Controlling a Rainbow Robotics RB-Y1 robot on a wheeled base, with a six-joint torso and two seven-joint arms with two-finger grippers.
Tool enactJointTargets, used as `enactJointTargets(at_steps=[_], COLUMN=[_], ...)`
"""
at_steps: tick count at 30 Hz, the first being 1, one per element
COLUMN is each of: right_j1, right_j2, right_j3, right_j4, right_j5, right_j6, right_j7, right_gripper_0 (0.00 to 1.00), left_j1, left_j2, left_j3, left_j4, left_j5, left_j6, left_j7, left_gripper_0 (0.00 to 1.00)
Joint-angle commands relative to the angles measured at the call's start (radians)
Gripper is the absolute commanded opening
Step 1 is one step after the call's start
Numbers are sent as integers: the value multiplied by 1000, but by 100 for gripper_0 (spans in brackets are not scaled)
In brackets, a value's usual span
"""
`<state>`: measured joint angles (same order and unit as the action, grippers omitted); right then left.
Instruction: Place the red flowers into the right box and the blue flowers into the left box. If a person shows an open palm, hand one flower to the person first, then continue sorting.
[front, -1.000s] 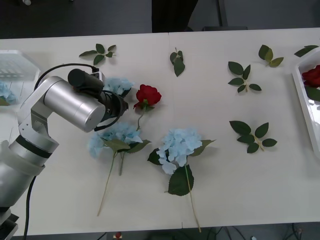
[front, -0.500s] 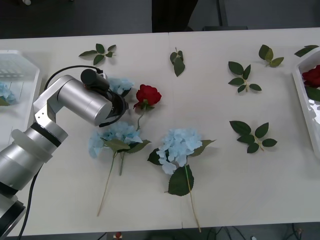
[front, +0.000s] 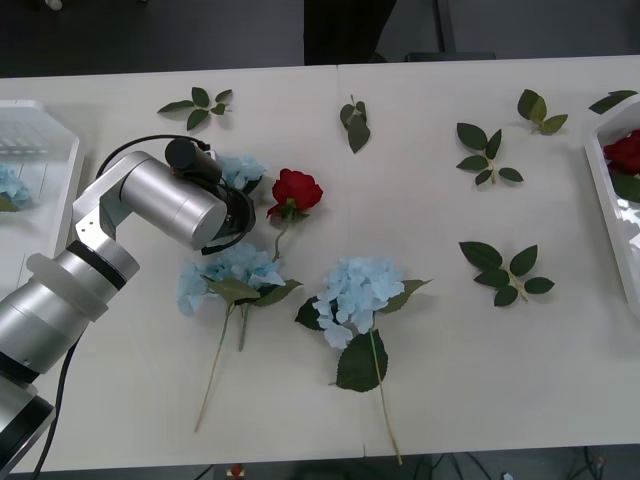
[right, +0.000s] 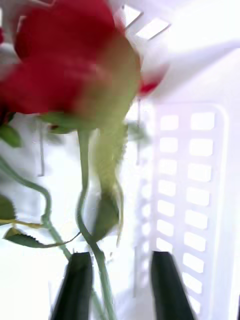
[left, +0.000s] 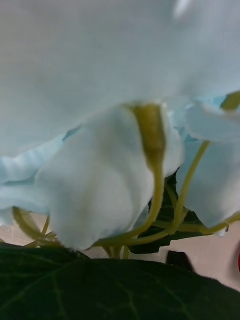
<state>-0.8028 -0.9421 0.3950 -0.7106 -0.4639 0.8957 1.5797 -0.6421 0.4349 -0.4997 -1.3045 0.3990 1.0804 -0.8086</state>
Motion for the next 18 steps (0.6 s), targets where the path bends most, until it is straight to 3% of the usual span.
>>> enactJointTargets(at_steps=[1, 8, 12, 18], right_j1=[-42, -65, -95, -93], right_j2=[-1, -20, -55, -81], right_j3=[-16, -16, -24, -39], right_j4=[3, 2, -49, -214], right_j5=[28, -67, -262, -498], right_j6=[-6, 29, 167, 370], right_j7=[-15, 60, 195, 295], right_gripper_0=[51, 81, 96, 100], left_j1=[-45, -45, -62, -114], left_j2=[-16, -15, -4, 53], left_j3=[-11, -11, -10, -3], left_j4=[-2, -2, -2, -67], left_j5=[8, 1, 1, 8], left_j6=[-8, -5, -2, 133], left_j7=[-47, -50, -50, -63], left_gripper_0=[0, 0, 0, 0])
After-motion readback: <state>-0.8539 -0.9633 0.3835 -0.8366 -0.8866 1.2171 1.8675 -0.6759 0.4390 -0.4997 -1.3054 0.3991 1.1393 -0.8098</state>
